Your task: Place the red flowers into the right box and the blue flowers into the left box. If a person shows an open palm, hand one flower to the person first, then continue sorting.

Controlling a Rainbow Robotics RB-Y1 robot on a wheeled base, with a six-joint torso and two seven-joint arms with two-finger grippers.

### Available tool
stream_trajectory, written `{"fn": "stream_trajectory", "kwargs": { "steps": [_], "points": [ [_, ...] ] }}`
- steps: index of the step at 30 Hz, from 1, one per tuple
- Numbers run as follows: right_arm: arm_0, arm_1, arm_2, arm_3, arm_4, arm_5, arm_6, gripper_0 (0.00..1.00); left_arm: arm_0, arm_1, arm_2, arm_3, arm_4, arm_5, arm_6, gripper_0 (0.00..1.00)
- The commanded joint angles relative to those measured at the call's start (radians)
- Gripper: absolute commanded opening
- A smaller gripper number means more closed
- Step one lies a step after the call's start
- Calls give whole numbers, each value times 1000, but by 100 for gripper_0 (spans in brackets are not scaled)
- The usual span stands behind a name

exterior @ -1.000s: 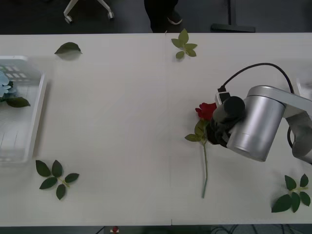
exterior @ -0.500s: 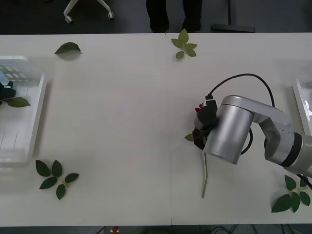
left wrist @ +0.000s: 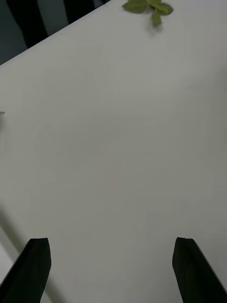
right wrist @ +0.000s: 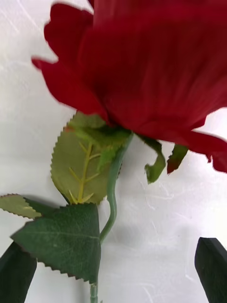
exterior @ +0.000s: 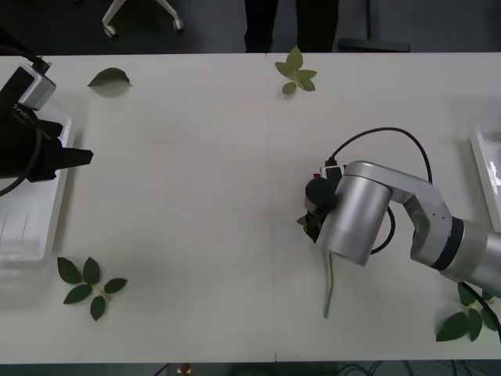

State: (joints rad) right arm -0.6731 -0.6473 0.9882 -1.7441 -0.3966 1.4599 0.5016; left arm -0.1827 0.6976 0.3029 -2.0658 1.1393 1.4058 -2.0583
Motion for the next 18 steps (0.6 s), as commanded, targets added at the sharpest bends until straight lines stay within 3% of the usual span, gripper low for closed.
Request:
{"fn": "stream_trajectory", "kwargs": {
  "steps": [1, 4, 8, 12, 15, 18],
  "points": [
    [-29, 12, 4, 15, 1, -1, -44, 98, -37, -6, -91, -28, 88, -60, -160, 74],
    [-31, 21, 7, 34, -1, -1, -51, 97, -64, -18, -163, -28, 120, -93, -220, 74],
    [-31, 37, 9, 55, -1, -6, -58, 98, -107, -47, -245, -19, 149, -114, -249, 85],
    [-34, 52, 9, 75, -5, -6, -66, 97, -138, -92, -292, 9, 174, -142, -256, 88],
    [-39, 64, 9, 95, -11, -7, -69, 97, -153, -130, -307, 52, 186, -156, -270, 97],
    [-40, 75, 9, 114, -11, -7, -74, 97, -167, -164, -307, 96, 189, -159, -315, 100]
  ]
}}
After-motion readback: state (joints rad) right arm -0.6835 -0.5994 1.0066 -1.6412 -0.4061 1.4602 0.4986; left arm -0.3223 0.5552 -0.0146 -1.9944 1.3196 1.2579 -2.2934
